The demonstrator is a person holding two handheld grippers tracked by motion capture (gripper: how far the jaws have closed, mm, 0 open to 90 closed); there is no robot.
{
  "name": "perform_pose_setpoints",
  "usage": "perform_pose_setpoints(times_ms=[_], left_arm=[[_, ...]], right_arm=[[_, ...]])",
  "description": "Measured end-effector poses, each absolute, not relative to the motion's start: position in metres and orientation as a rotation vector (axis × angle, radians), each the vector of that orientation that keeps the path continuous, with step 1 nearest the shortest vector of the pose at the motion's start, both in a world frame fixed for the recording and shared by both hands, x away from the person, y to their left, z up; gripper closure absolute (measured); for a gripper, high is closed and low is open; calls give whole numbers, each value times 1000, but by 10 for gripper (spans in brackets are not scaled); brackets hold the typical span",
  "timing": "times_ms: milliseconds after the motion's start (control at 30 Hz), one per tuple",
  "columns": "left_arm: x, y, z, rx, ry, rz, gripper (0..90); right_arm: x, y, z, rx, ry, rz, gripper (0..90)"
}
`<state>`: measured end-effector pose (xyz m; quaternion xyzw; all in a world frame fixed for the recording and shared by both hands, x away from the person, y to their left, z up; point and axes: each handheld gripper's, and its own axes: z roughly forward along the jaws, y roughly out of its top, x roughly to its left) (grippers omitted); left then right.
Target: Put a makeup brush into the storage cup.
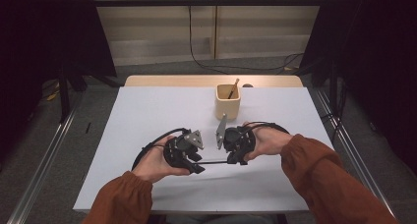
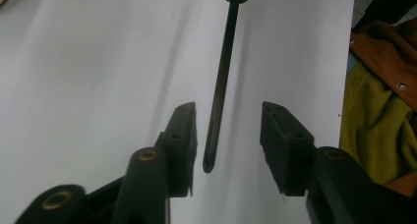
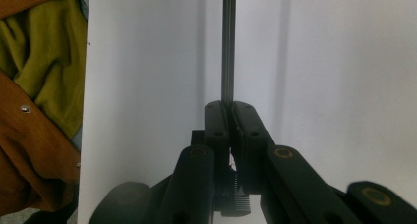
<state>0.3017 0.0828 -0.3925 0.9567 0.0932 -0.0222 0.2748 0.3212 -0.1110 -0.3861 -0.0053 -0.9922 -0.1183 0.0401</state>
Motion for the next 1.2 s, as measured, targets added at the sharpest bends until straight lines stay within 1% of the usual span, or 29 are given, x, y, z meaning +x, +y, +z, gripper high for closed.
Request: perform_pose_setpoints(times_ms=[67,133,300,333,400,600,867,1200], left_arm=[[304,82,-393,2586,249,-61,648],[306,82,-394,2567,266,-74,684],[305,79,-395,2563,238,-80,738],[305,78,-395,2569,240,-78,738],[306,77,-397,2566,254,-74,770],[306,76,-398,2559,247,-89,778],[306,70,-400,2562,237,-72,817],[304,69,-402,2573,198,-102,855]], right_arm=[[321,-111,-386,-17,-3037,-367,859],[321,-110,-386,-21,-3033,-367,859],[321,-109,-386,-20,-3034,-382,859],[320,-108,-387,-14,-3032,-380,859],[320,-108,-387,-8,-3034,-388,859],[320,-107,-388,-11,-3027,-398,859],[320,-108,-388,12,-3030,-423,859],[318,-108,-390,28,-3034,-421,851]])
